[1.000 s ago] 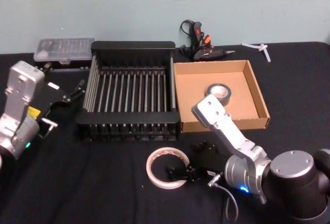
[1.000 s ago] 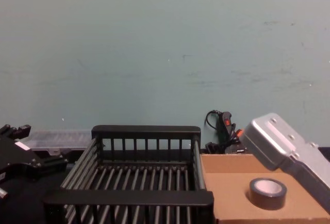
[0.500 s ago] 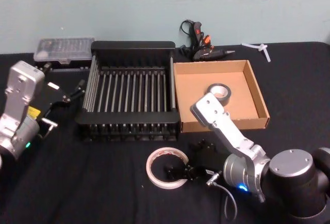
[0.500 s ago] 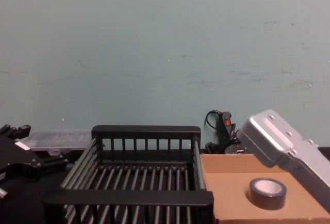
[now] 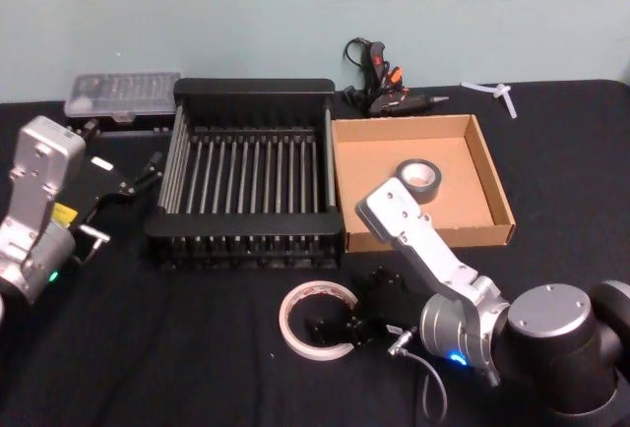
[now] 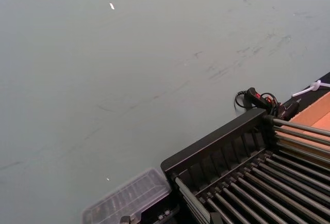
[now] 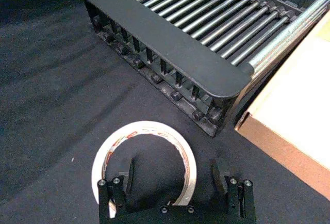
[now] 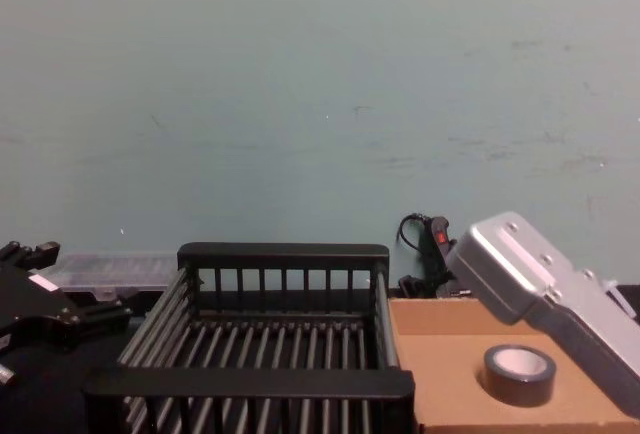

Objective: Pick up the white tape and place it into the black box , Pick up the silver tape and place it into the brown box.

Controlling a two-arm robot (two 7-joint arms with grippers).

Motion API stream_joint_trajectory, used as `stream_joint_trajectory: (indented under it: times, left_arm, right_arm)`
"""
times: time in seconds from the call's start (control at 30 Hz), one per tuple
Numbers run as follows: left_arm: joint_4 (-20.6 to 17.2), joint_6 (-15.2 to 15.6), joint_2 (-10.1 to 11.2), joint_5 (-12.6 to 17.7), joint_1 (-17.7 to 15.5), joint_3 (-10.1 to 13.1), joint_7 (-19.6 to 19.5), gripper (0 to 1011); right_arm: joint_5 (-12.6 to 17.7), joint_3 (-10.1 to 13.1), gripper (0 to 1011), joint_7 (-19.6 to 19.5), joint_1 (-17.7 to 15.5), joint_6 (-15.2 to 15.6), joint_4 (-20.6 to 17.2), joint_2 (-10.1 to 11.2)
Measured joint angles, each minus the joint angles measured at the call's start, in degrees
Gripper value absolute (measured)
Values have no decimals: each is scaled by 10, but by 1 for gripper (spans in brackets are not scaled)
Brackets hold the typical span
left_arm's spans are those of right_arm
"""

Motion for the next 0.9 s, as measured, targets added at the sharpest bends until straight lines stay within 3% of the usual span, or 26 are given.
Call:
stream_joint_trajectory:
  times: [0.9]
  left_arm:
    - [0, 0, 0, 0, 0, 0, 0, 1001]
  right_arm:
    - [2, -3, 1002, -3, 0, 3, 7, -2]
